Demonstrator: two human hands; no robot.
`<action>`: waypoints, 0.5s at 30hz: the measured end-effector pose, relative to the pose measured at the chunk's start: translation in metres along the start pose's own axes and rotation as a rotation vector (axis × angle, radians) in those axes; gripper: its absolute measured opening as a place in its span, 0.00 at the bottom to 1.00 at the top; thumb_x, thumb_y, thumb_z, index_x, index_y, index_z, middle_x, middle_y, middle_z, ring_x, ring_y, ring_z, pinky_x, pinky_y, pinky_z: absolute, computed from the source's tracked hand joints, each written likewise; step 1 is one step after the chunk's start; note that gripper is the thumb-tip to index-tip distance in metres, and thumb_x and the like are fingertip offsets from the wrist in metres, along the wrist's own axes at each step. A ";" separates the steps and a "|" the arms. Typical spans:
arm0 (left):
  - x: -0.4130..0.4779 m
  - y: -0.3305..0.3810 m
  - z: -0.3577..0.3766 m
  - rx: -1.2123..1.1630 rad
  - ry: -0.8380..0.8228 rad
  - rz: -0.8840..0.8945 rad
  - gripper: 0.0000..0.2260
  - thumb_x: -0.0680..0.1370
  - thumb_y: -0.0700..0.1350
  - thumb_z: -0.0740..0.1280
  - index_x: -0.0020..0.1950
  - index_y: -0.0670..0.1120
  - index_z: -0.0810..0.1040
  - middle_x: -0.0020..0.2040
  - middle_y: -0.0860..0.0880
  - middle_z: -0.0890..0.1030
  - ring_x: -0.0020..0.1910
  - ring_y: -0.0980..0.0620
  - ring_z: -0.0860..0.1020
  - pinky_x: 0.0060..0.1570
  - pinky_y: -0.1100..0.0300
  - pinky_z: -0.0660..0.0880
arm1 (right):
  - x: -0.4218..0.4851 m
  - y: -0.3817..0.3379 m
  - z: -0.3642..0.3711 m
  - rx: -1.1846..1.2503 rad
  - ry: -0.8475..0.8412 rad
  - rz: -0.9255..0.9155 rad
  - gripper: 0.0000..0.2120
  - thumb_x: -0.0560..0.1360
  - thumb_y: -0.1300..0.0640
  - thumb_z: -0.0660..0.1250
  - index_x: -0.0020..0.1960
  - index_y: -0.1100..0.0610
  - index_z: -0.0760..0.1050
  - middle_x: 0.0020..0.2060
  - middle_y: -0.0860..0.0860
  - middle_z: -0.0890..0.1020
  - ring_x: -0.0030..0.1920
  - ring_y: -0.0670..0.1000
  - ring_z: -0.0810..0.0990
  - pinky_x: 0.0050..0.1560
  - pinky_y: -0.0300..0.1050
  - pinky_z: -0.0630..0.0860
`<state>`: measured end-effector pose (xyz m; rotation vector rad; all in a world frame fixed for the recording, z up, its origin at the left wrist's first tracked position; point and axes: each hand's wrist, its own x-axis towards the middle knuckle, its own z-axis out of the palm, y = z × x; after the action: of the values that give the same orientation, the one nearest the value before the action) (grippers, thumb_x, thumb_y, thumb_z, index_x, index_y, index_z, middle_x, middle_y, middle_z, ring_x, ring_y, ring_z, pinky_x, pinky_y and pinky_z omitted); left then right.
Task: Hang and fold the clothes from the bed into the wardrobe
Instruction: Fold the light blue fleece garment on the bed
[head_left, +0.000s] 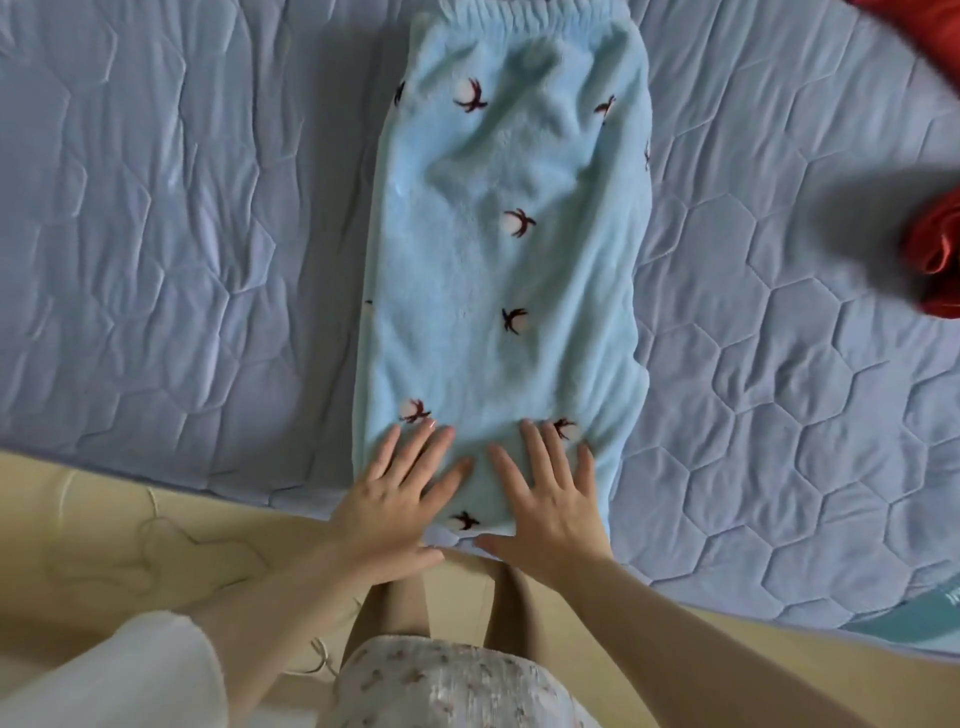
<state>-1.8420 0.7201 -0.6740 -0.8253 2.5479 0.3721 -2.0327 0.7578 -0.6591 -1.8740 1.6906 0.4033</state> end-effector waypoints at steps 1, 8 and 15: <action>-0.001 0.003 0.005 0.033 0.022 -0.014 0.36 0.67 0.66 0.64 0.69 0.47 0.70 0.70 0.39 0.69 0.68 0.37 0.67 0.66 0.40 0.58 | -0.002 0.000 0.003 -0.058 -0.050 -0.008 0.47 0.46 0.32 0.76 0.61 0.53 0.78 0.62 0.61 0.77 0.62 0.63 0.76 0.52 0.70 0.72; 0.028 -0.012 -0.002 0.076 0.239 -0.110 0.19 0.72 0.39 0.64 0.61 0.51 0.79 0.56 0.38 0.80 0.53 0.37 0.80 0.45 0.48 0.80 | 0.019 0.015 0.014 -0.144 -0.122 0.010 0.36 0.76 0.52 0.63 0.76 0.41 0.45 0.76 0.56 0.51 0.75 0.57 0.53 0.66 0.67 0.59; 0.034 -0.026 -0.043 -0.217 -0.176 -0.205 0.22 0.77 0.41 0.59 0.69 0.57 0.65 0.64 0.52 0.73 0.58 0.47 0.77 0.44 0.56 0.74 | 0.025 0.013 -0.039 0.148 -0.195 0.072 0.21 0.74 0.60 0.60 0.66 0.48 0.67 0.57 0.52 0.76 0.57 0.58 0.75 0.47 0.49 0.70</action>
<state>-1.8651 0.6670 -0.6565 -1.0727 2.2628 0.6331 -2.0479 0.7141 -0.6463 -1.6166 1.6145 0.4613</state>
